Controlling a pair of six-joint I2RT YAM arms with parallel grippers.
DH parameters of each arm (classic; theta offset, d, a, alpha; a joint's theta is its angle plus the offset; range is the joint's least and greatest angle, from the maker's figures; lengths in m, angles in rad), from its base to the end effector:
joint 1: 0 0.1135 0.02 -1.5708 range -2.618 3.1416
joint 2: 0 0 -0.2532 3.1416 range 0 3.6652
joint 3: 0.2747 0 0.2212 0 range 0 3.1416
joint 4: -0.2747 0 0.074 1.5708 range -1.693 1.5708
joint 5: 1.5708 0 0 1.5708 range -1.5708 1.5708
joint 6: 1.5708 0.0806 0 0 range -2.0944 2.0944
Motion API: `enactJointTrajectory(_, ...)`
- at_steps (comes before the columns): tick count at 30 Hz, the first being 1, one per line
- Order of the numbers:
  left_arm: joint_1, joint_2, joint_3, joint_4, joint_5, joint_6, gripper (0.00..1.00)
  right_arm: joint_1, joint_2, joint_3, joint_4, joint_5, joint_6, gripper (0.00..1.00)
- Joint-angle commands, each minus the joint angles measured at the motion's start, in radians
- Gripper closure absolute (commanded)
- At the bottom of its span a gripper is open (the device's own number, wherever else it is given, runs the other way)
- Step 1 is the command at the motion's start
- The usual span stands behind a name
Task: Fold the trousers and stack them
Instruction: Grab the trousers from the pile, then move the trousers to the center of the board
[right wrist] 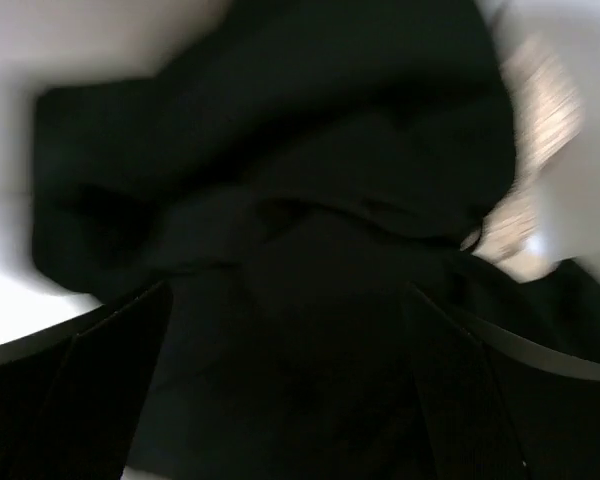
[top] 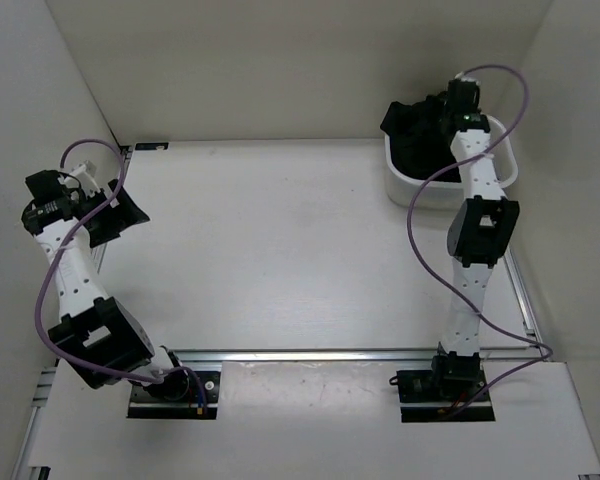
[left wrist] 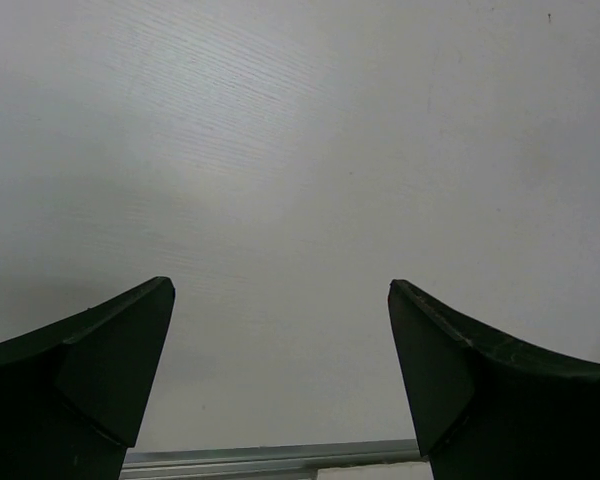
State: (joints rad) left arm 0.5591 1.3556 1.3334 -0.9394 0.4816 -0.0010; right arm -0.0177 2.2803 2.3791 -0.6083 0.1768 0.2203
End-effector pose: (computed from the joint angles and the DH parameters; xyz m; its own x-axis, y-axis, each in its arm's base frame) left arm 0.2430 0.1080 0.2969 -0.6950 -0.4359 -0.5718 -0.2461 0.8915 -0.3804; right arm 0.5244 -0.0235 0.3115 -0.4385 0.2229 -0.8706 0.2734 0.9559 0.1071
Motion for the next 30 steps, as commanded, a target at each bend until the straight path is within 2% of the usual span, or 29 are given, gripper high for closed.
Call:
enactJointTrajectory(1,0.002,0.028,0.01,-0.021,0.077,0.001,0.0,-0.001,0.062,-0.023,0.077,0.015,-0.052,0.01)
enactJointTrajectory(3,0.002,0.037,0.021,-0.021,0.046,0.001,0.0,-0.001,0.105,0.002,0.052,0.077,-0.03,0.01)
enactJointTrajectory(4,0.002,0.046,0.03,-0.021,0.037,0.001,0.0,0.01,0.105,0.012,0.041,0.17,-0.01,0.01)
enactJointTrajectory(5,0.002,0.046,0.03,-0.021,0.037,0.001,0.0,0.01,0.063,-0.006,0.05,0.211,-0.024,0.05)
enactJointTrajectory(6,0.002,0.046,0.03,-0.021,0.028,0.001,0.0,0.022,0.035,-0.032,0.07,0.228,-0.045,0.17)
enactJointTrajectory(7,0.002,0.046,0.03,-0.021,0.028,0.001,0.0,0.034,0.004,-0.078,0.111,0.228,-0.062,0.35)
enactJointTrajectory(8,0.002,0.046,0.03,-0.021,0.028,0.001,0.0,0.035,-0.055,-0.089,0.123,0.245,-0.076,0.84)
enactJointTrajectory(9,0.002,0.046,0.03,-0.021,0.028,0.001,0.0,0.05,-0.086,-0.089,0.124,0.269,-0.076,1.0)
enactJointTrajectory(16,0.002,-0.019,0.01,-0.021,0.026,0.001,0.0,0.188,-0.447,-0.08,0.185,0.374,-0.134,1.0)
enactJointTrajectory(20,0.002,-0.047,-0.01,-0.021,0.017,0.001,0.0,0.327,-0.666,-0.122,0.383,0.442,-0.217,1.0)
enactJointTrajectory(22,0.002,-0.075,-0.01,-0.021,0.017,0.001,0.0,0.451,-0.706,-0.123,0.459,0.461,-0.321,1.0)
enactJointTrajectory(24,0.002,-0.087,0.001,-0.021,0.008,0.001,0.0,0.56,-0.732,-0.123,0.528,0.461,-0.355,1.0)
enactJointTrajectory(28,0.002,-0.118,0.026,-0.03,-0.012,0.001,0.0,0.7,-0.682,-0.135,0.548,0.452,-0.364,1.0)
enactJointTrajectory(30,0.002,-0.118,0.047,-0.03,-0.041,0.001,0.0,0.767,-0.635,-0.135,0.506,0.452,-0.351,1.0)
